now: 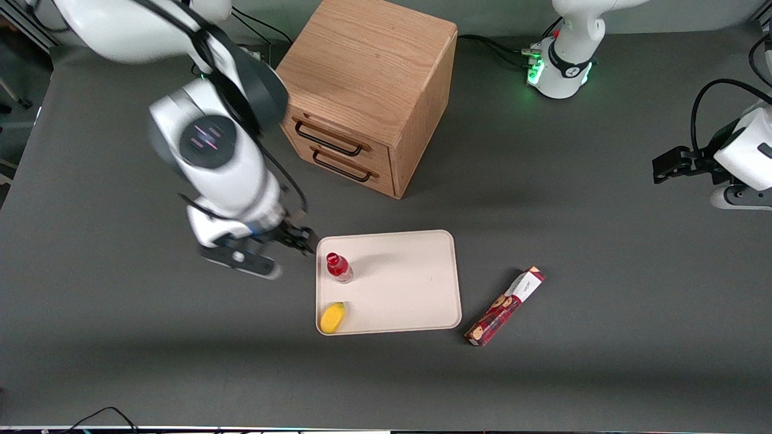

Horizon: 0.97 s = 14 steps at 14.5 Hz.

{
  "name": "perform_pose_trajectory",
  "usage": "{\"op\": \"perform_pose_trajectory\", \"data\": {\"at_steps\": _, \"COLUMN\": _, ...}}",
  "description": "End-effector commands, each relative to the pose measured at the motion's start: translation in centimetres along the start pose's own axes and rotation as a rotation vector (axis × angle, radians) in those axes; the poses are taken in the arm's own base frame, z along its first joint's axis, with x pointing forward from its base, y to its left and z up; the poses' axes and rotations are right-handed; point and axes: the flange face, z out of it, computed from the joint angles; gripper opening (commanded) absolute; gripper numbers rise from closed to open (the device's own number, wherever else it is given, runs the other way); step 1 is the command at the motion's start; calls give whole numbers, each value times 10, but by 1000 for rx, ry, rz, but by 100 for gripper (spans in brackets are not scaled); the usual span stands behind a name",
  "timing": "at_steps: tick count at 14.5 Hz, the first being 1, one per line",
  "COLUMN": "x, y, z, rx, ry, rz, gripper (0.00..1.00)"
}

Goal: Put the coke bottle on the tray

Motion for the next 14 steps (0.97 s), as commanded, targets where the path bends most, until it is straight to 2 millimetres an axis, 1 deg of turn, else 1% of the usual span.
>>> {"op": "perform_pose_trajectory", "data": {"at_steps": 1, "x": -11, "y": 74, "z": -69, "rx": -29, "ry": -60, "rz": -68, "gripper": 100}}
{"op": "perform_pose_trajectory", "data": {"at_steps": 2, "x": -2, "y": 114, "z": -85, "rx": -11, "ry": -78, "rz": -75, "gripper": 100}}
{"op": "perform_pose_trajectory", "data": {"at_steps": 4, "x": 3, "y": 188, "z": -92, "rx": 12, "ry": -110, "rz": -115, "gripper": 100}}
{"op": "perform_pose_trajectory", "data": {"at_steps": 5, "x": 5, "y": 220, "z": -88, "rx": 17, "ry": -122, "rz": -125, "gripper": 100}}
{"op": "perform_pose_trajectory", "data": {"at_steps": 6, "x": 4, "y": 243, "z": -80, "rx": 12, "ry": -120, "rz": -133, "gripper": 100}}
{"op": "perform_pose_trajectory", "data": {"at_steps": 8, "x": -7, "y": 276, "z": -53, "rx": 13, "ry": -94, "rz": -143, "gripper": 100}}
{"op": "perform_pose_trajectory", "data": {"at_steps": 9, "x": -16, "y": 283, "z": -43, "rx": 16, "ry": -79, "rz": -136, "gripper": 100}}
{"op": "perform_pose_trajectory", "data": {"at_steps": 10, "x": -19, "y": 283, "z": -41, "rx": 15, "ry": -79, "rz": -140, "gripper": 100}}
{"op": "perform_pose_trajectory", "data": {"at_steps": 14, "x": -4, "y": 277, "z": -52, "rx": 41, "ry": -67, "rz": -126, "gripper": 100}}
